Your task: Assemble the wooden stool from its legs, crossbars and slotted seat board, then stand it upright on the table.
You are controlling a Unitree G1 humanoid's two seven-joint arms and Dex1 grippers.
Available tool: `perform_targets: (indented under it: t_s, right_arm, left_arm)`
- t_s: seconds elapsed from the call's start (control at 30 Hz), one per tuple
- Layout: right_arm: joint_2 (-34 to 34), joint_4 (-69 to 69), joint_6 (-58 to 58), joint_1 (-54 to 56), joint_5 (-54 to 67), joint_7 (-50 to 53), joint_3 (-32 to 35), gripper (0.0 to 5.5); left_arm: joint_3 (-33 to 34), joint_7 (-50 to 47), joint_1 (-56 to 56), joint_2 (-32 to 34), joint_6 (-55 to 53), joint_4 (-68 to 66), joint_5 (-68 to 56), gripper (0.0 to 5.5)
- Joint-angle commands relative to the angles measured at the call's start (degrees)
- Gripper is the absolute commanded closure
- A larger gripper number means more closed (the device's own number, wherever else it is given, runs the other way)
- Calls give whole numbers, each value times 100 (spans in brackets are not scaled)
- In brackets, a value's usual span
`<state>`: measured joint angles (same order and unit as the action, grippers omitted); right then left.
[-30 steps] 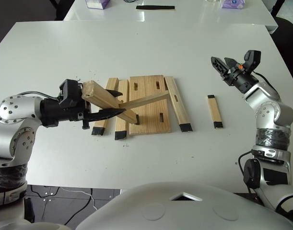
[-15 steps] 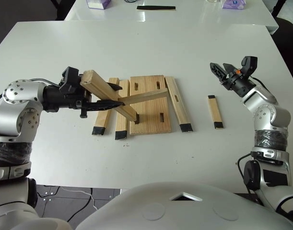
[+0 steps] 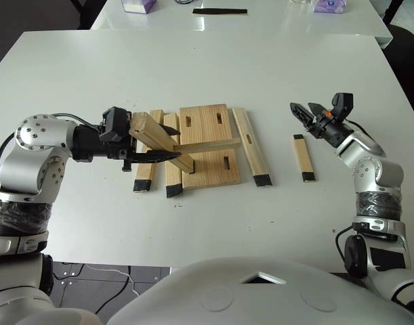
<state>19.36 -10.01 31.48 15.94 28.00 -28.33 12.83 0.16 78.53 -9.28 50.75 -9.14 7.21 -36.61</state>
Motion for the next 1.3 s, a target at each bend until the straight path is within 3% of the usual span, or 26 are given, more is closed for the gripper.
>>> perform_targets:
  t_s: [0.03, 0.4, 0.43, 0.6, 0.93, 1.2, 1.3]
  right_arm:
    - [-143, 178, 14, -157, -47, 143, -51, 163]
    - [-321, 454, 3, -468, -13, 412, 10, 163]
    - [-331, 453, -17, -486, -10, 440, 35, 163]
    - [-448, 541, -111, -631, 59, 645, 250, 163]
    - [-747, 611, -464, -871, 82, 914, 422, 163]
    - [-797, 405, -775, -809, -4, 1161, 557, 163]
    - [-830, 447, -855, -862, -63, 1228, 517, 163]
  left_arm:
    - [-481, -285, 723, -52, 153, -37, 931, 345]
    - [-585, -362, 510, 191, 54, -124, 1022, 345]
    - [-579, -399, 463, 189, 45, -140, 1021, 308]
    - [-335, -539, 390, 195, -66, -8, 1066, 239]
    - [-21, -478, 676, 431, 296, -454, 1562, 239]
    - [966, -2309, 1254, -291, -256, -442, 1600, 239]
    - [1375, -3825, 1347, -1119, -1016, -167, 1477, 239]
